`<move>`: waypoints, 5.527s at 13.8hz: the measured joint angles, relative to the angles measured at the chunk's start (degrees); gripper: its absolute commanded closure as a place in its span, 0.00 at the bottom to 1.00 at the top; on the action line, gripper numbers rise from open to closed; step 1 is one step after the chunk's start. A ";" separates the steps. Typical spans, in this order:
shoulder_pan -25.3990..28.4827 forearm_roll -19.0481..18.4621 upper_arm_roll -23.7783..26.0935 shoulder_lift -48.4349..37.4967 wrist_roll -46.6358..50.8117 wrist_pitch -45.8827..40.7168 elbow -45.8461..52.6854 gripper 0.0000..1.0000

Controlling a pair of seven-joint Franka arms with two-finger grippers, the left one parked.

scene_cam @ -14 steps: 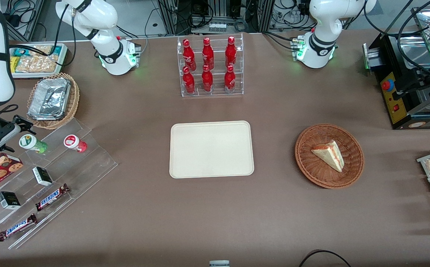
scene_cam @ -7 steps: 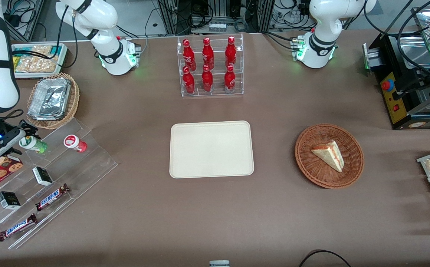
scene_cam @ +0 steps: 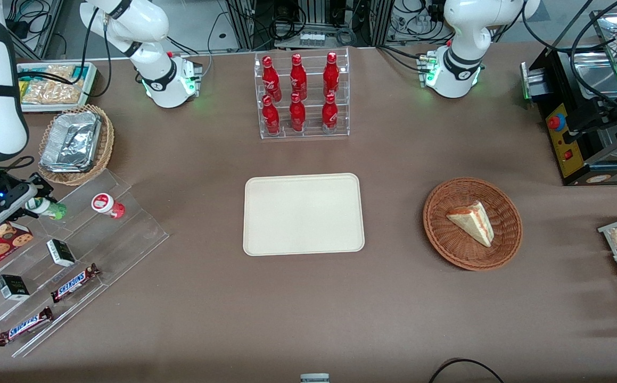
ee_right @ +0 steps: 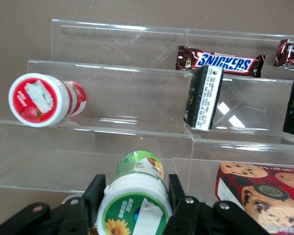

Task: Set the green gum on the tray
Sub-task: 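Close the right gripper around the green-lidded gum jar and lift it, then carry the held gum jar over the cream tray with the right gripper, then lower the gum jar onto the tray and open the right gripper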

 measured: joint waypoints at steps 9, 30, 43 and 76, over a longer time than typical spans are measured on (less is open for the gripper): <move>9.84 0.03 1.88 -1.57 17.21 -8.28 4.46 1.00; 50.05 1.58 2.29 12.71 99.44 -5.85 15.71 1.00; 60.43 1.60 2.16 30.91 120.98 2.15 28.72 1.00; 61.05 0.32 1.30 32.52 119.16 2.97 31.18 0.00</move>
